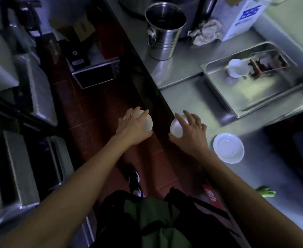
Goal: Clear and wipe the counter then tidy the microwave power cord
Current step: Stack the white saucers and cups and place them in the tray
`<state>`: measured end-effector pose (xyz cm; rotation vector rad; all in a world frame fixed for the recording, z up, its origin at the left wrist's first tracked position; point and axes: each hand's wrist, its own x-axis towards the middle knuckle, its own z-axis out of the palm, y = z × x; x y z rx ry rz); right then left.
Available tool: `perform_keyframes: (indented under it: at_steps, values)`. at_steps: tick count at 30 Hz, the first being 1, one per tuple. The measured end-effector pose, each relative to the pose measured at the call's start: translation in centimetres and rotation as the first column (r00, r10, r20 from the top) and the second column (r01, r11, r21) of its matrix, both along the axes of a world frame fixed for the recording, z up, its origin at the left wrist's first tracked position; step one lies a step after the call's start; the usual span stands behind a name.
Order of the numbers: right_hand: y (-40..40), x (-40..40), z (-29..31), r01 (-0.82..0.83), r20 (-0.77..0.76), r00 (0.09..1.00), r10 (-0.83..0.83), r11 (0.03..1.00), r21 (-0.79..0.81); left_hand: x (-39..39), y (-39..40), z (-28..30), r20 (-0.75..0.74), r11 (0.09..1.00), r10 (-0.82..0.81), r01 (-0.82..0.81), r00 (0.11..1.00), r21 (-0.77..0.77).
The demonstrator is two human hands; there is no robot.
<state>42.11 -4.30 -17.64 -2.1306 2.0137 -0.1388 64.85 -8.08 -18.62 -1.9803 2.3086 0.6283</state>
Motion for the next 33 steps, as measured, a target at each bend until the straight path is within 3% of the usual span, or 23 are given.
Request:
perform_keyframes:
  at_steps: [13, 21, 33]
  values:
    - [-4.6, -3.4, 0.9, 0.316, 0.041, 0.948, -0.315, 0.949, -0.005, -5.6, -10.9, 1.4, -0.031, 0.954, -0.295, 0.293, 0.955, -0.062]
    - [-8.6, -7.6, 0.5, 0.472, 0.091, 0.878, -0.470, 0.881, 0.002, -10.8, -17.5, 2.5, 0.039, 0.886, -0.457, 0.459, 0.889, -0.068]
    - [-14.0, -13.8, 1.8, 0.579, 0.153, 0.809, -0.568, 0.814, -0.037, -19.5, -25.4, 4.2, 0.050, 0.819, -0.562, 0.564, 0.826, -0.109]
